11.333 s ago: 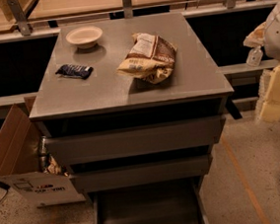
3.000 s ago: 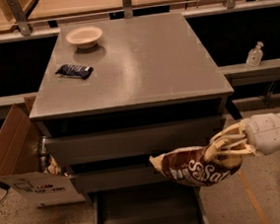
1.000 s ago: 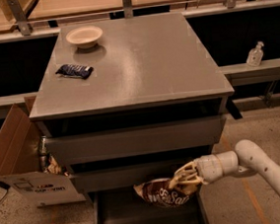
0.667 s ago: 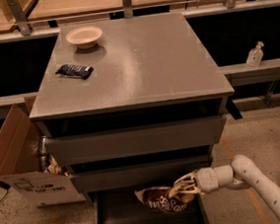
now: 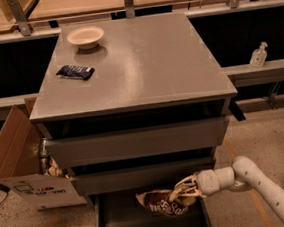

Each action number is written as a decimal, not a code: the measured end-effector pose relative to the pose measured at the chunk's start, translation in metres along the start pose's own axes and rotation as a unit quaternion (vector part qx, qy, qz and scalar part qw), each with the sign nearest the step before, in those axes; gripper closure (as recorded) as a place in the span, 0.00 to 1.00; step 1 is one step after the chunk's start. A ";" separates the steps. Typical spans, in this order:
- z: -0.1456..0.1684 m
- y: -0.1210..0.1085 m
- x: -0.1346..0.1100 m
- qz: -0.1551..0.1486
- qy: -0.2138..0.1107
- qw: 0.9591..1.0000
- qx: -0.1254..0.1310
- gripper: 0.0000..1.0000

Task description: Place brown chip bag into bottom drawer

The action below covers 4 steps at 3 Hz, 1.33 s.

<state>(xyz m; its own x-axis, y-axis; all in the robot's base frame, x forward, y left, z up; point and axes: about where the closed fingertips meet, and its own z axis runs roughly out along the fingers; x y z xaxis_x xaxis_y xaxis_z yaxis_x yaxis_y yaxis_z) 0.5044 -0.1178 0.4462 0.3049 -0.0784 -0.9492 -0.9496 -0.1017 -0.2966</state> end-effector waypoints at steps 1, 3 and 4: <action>0.015 -0.001 0.034 -0.021 -0.022 1.000 0.007 1.00; 0.008 0.001 0.073 -0.055 -0.036 0.996 0.064 1.00; 0.013 0.002 0.082 -0.062 -0.025 0.996 0.057 1.00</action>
Offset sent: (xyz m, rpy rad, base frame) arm 0.0254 -0.0074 -0.0808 0.1948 -0.1431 -0.1238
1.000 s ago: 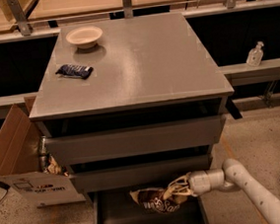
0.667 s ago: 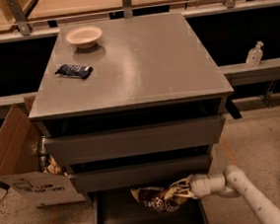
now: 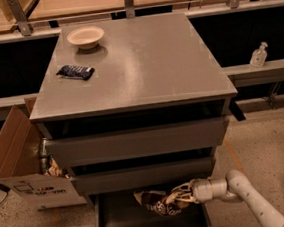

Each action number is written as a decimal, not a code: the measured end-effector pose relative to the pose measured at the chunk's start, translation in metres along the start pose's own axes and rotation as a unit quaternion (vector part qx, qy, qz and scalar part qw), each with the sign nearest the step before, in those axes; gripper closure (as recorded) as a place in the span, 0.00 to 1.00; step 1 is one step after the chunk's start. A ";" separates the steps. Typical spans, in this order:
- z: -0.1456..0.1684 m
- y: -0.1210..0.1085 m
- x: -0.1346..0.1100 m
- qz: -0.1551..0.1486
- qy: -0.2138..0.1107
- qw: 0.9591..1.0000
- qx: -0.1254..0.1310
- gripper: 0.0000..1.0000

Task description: Place brown chip bag into bottom drawer

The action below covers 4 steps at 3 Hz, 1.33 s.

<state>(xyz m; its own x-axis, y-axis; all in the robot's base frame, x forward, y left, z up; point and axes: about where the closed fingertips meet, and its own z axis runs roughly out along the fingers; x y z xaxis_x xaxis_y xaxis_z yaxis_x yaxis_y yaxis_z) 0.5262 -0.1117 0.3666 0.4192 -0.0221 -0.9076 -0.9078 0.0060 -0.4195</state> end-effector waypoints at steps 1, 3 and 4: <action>0.001 0.006 0.028 -0.007 -0.001 1.000 -0.010 1.00; -0.001 0.006 0.033 -0.009 -0.003 1.000 0.000 0.88; 0.002 0.007 0.034 -0.008 -0.005 1.000 -0.001 0.64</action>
Offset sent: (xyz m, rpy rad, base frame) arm 0.0086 -0.0081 -0.0364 -0.0084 -0.0126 0.0130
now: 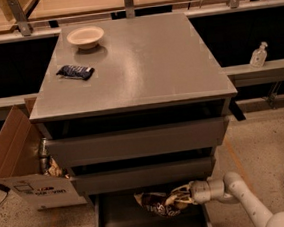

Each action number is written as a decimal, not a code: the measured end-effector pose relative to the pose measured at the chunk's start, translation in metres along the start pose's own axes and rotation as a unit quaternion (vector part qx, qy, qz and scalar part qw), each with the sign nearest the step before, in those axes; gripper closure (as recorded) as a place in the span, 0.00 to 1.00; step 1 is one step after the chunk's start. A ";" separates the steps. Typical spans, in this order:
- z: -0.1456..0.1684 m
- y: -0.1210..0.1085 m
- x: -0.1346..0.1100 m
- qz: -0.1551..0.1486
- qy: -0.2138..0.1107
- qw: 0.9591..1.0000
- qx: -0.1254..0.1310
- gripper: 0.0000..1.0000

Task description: Place brown chip bag into bottom drawer

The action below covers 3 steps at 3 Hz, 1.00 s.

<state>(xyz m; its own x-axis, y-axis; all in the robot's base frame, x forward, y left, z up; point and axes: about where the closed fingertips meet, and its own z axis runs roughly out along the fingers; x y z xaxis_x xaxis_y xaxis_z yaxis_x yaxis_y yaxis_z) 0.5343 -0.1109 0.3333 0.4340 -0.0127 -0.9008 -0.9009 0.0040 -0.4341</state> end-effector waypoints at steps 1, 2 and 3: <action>0.003 0.000 0.000 0.001 -0.001 1.000 -0.001 0.42; 0.007 0.001 0.001 0.002 -0.003 1.000 -0.002 0.10; 0.009 0.001 0.001 0.002 -0.004 1.000 -0.002 0.00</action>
Offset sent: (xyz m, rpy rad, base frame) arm -0.0001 0.0023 -0.0005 0.0015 0.0013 0.0019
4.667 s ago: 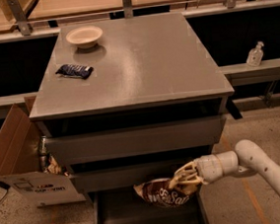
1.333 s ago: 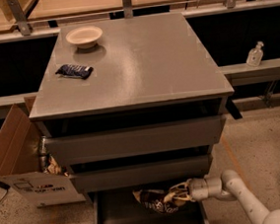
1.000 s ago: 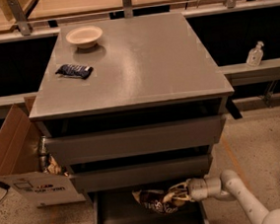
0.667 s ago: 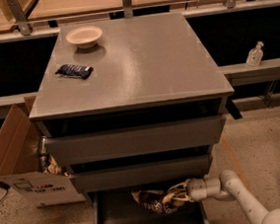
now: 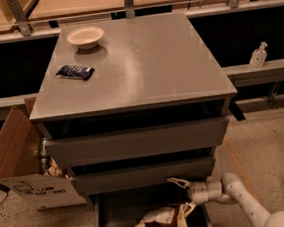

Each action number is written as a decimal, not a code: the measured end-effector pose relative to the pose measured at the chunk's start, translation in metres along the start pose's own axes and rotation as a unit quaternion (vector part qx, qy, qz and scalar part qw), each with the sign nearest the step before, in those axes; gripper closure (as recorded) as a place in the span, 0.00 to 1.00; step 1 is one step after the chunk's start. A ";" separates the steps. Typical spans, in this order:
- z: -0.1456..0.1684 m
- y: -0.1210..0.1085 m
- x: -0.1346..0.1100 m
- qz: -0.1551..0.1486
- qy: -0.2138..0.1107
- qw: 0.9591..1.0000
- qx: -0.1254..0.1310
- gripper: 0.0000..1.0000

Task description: Place brown chip bag into bottom drawer

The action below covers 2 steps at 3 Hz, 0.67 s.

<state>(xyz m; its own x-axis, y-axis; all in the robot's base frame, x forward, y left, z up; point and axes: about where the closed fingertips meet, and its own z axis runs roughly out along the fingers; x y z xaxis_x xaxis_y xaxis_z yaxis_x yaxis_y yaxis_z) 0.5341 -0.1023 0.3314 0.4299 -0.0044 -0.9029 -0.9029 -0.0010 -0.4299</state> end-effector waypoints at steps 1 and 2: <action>0.000 0.000 0.000 0.000 0.000 1.000 0.000 0.00; 0.000 0.001 0.000 0.000 0.000 1.000 0.000 0.01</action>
Offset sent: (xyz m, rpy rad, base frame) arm -0.0549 -0.0244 0.0056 -0.0551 -0.0590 -0.0380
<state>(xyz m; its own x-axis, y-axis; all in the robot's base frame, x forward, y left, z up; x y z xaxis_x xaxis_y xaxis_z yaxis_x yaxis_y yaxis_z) 0.5335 -0.1026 0.3314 0.4299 -0.0044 -0.9029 -0.9029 -0.0010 -0.4299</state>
